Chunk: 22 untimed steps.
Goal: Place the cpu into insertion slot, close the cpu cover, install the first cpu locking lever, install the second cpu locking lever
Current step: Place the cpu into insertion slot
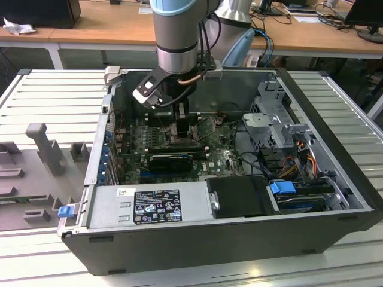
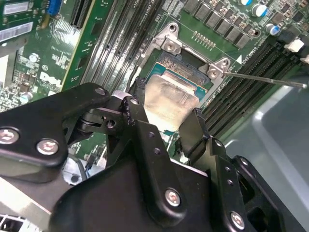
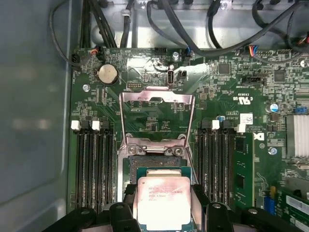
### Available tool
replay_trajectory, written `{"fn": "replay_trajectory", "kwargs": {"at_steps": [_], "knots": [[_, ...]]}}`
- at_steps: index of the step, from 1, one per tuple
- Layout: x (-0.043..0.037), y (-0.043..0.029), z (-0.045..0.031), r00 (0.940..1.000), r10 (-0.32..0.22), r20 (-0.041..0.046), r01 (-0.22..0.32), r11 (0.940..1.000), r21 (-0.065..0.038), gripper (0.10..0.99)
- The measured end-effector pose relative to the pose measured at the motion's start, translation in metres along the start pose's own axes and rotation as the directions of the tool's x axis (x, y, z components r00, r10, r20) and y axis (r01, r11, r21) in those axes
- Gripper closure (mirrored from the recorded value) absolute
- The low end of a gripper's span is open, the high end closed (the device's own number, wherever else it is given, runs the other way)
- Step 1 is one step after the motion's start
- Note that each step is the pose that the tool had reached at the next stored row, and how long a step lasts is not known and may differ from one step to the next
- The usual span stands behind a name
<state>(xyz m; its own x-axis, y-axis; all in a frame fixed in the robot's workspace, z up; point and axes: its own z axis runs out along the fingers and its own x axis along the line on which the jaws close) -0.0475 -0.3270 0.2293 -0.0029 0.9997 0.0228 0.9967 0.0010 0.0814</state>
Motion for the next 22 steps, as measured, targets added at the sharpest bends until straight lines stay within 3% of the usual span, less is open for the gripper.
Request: {"fn": "replay_trajectory", "kwargs": {"at_steps": [3,22], "knots": [[0.0002,-0.0007,0.0083,0.9995,0.031,0.0026,-0.031,0.9995,0.000,0.557],[0.0062,-0.0019,0.0267,1.0000,0.009,0.0007,-0.009,1.0000,0.002,0.557]]}}
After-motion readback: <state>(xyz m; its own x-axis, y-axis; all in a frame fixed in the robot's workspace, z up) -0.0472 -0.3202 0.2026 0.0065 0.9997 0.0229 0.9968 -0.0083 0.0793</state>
